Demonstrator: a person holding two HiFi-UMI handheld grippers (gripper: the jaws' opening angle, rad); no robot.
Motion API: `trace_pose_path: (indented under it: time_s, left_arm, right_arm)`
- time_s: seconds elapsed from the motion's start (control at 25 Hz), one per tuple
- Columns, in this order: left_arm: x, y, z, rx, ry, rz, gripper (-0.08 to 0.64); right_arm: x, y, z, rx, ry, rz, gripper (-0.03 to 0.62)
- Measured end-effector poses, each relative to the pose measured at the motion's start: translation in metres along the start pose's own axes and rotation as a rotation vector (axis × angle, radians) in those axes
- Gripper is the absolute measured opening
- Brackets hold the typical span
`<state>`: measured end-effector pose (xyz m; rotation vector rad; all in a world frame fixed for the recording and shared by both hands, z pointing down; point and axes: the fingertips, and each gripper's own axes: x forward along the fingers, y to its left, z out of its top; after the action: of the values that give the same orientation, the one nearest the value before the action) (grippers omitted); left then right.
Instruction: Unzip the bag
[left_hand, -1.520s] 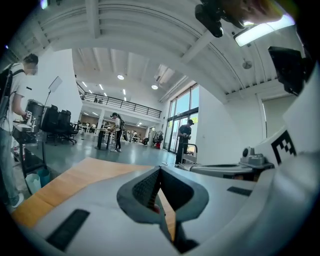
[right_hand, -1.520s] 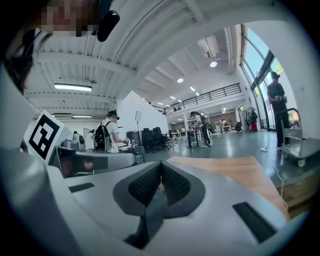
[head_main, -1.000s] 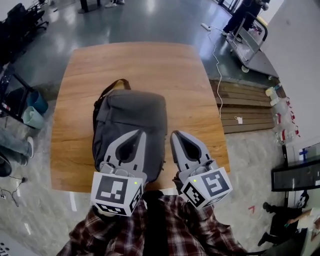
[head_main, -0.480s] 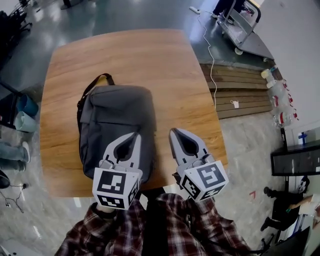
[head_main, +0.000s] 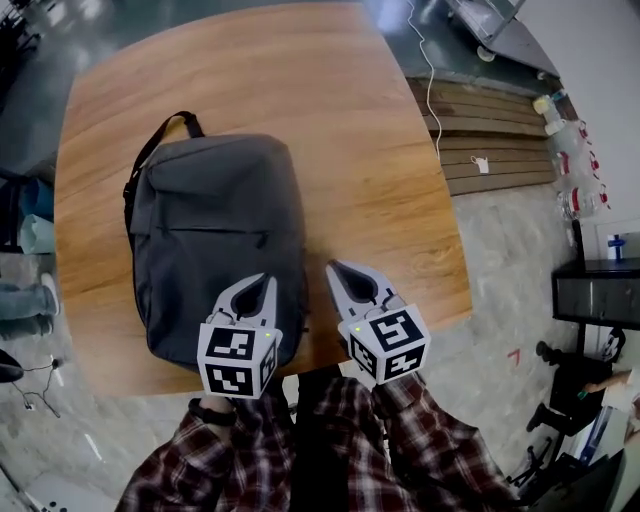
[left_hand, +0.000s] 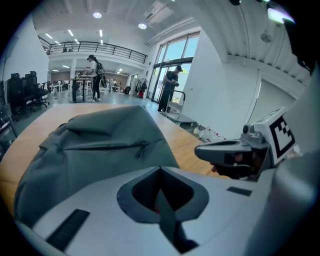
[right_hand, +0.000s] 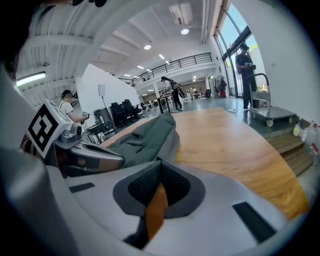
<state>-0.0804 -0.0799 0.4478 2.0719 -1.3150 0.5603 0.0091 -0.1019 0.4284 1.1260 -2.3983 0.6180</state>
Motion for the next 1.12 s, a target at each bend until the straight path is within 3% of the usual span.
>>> trace_pose_path:
  time_s: [0.28, 0.44, 0.68, 0.84, 1.0, 1.12]
  left_arm:
    - [0.026, 0.007, -0.027, -0.034, 0.043, -0.007, 0.009]
    - [0.029, 0.009, -0.03, -0.047, 0.042, -0.03, 0.009]
    - [0.029, 0.01, -0.031, -0.083, 0.042, -0.078, 0.009]
    - [0.029, 0.012, -0.032, -0.096, 0.046, -0.097, 0.009]
    - [0.028, 0.013, -0.034, -0.106, 0.055, -0.124, 0.009]
    - [0.03, 0.013, -0.035, -0.118, 0.07, -0.142, 0.009]
  right_arm:
    - [0.03, -0.001, -0.034, 0.002, 0.079, 0.042, 0.012]
    - [0.049, -0.007, -0.039, -0.138, 0.143, 0.056, 0.012]
    - [0.076, 0.002, -0.052, -0.47, 0.315, 0.233, 0.038]
    - [0.082, 0.006, -0.053, -0.574, 0.362, 0.347, 0.078]
    - [0.083, 0.012, -0.055, -0.674, 0.399, 0.491, 0.078]
    - [0.087, 0.016, -0.057, -0.689, 0.442, 0.607, 0.078]
